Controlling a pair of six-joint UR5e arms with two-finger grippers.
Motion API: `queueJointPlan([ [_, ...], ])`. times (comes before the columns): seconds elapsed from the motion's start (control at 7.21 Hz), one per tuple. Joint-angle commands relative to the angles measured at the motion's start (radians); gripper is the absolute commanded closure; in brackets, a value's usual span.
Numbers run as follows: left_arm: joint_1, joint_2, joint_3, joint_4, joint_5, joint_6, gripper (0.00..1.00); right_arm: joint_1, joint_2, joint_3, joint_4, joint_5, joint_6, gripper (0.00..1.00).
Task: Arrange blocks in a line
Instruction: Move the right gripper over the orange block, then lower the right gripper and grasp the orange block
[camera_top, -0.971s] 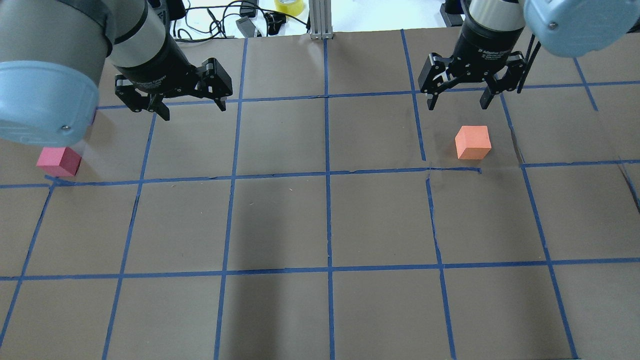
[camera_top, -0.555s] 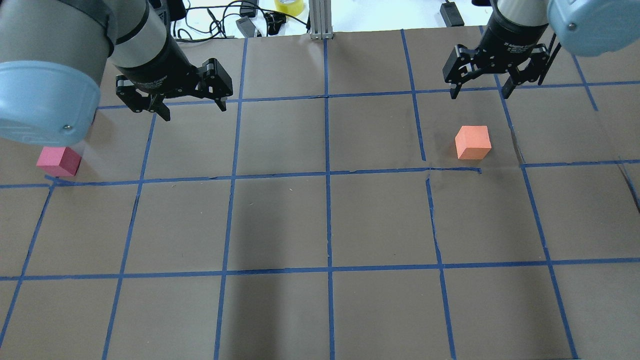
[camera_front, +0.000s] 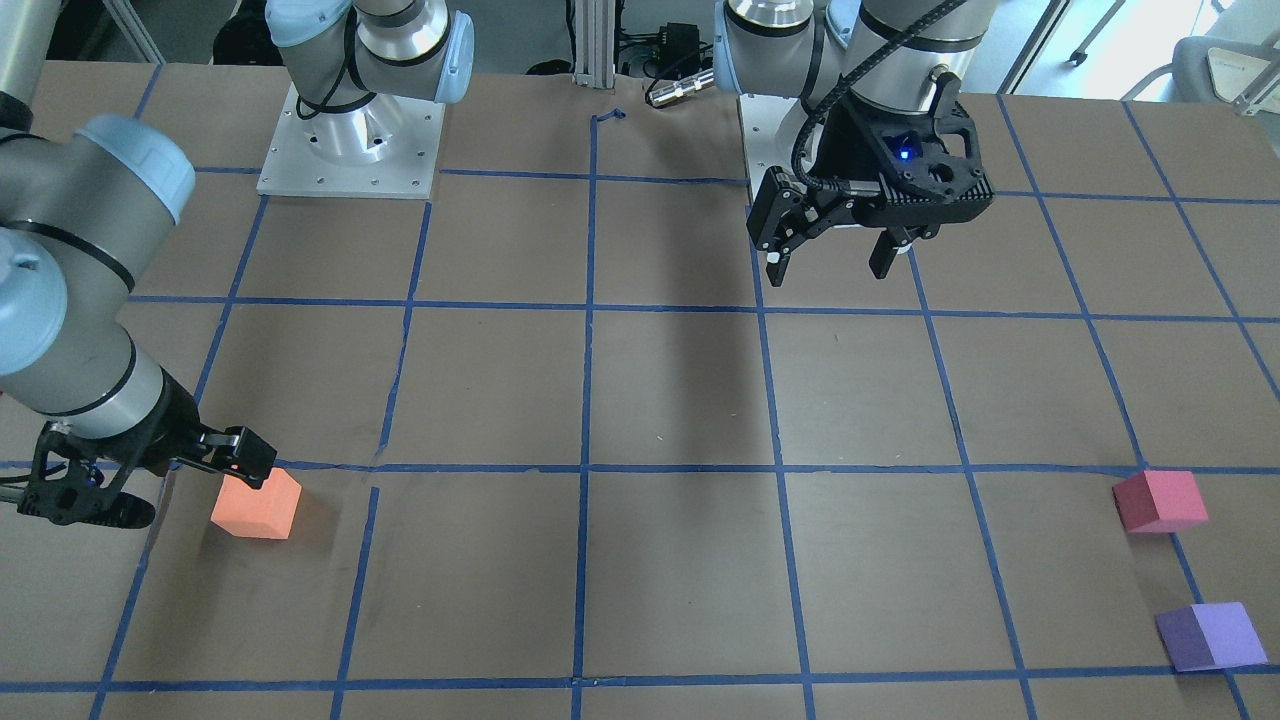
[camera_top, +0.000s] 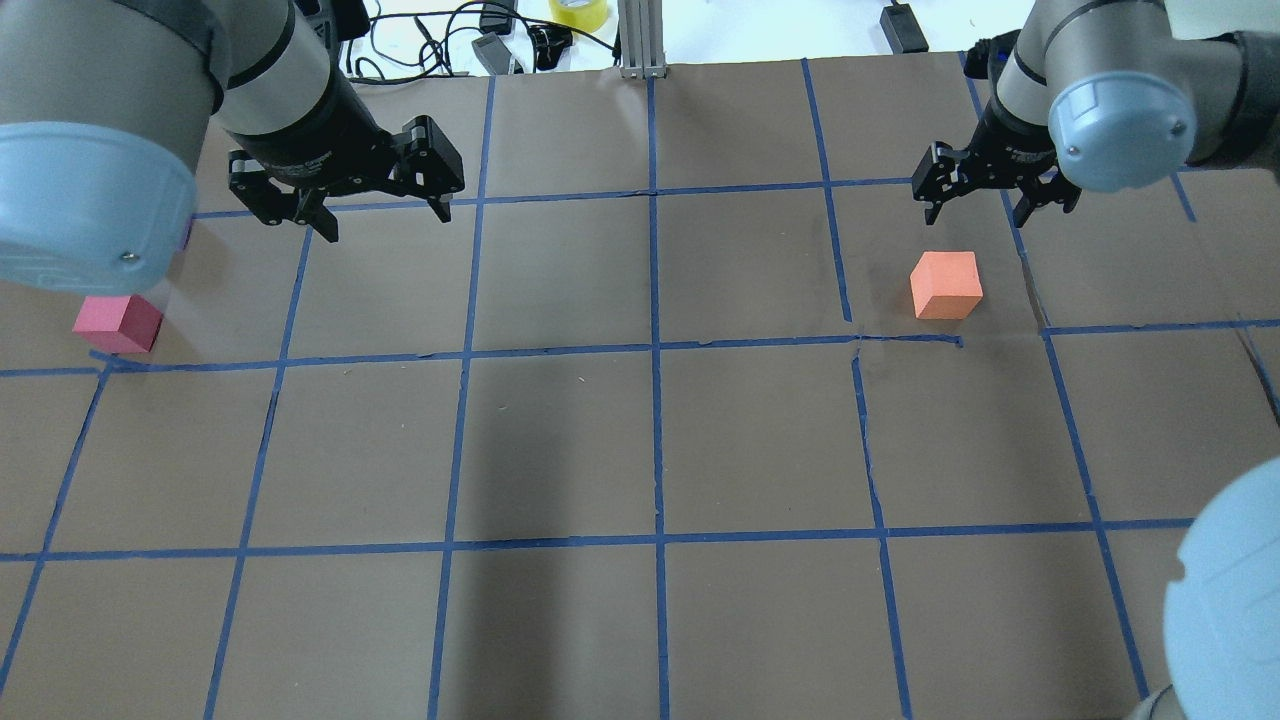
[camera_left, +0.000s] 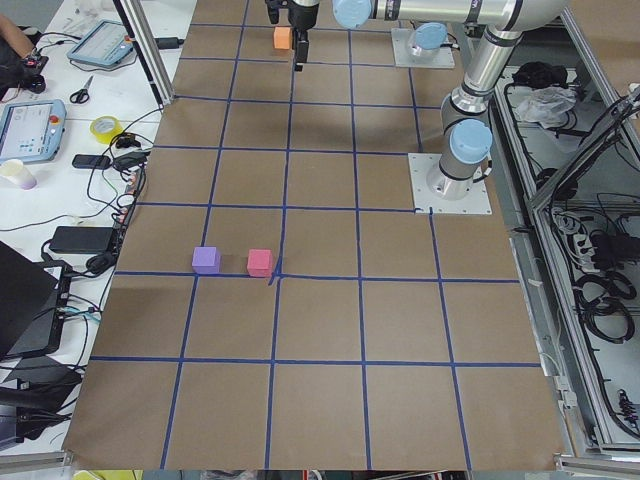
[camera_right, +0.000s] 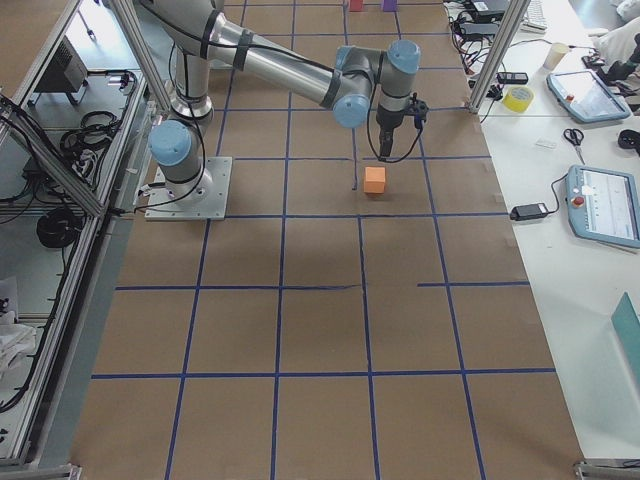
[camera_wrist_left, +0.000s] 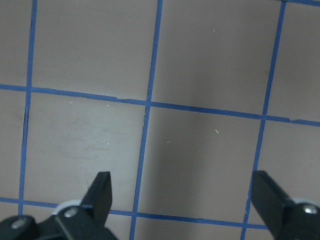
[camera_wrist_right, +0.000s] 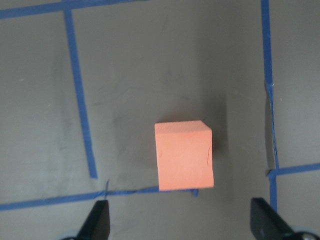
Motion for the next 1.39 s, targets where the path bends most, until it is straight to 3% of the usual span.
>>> queueJointPlan([
  [0.0,0.0,-0.004,0.0,0.0,0.002,-0.002,0.0,-0.021,0.071,0.091,-0.187,0.003,0.012,0.0],
  [0.55,0.0,0.005,0.0,-0.003,0.002,-0.002,0.0,-0.019,0.105,0.102,-0.189,0.013,0.01,0.09],
  [0.69,-0.002,0.008,0.0,-0.007,0.002,-0.002,0.0,-0.019,0.111,0.108,-0.181,0.013,0.009,0.18],
  [0.83,0.0,0.004,0.0,-0.007,0.004,-0.002,0.0,-0.019,0.115,0.118,-0.19,0.007,-0.002,0.48],
  [1.11,0.0,0.005,0.0,-0.007,0.004,-0.006,0.0,-0.009,0.099,0.111,-0.201,0.012,0.004,0.7],
  [1.25,-0.002,0.005,0.0,-0.007,0.004,-0.006,0.0,0.025,0.07,0.111,-0.198,0.012,0.01,0.73],
])
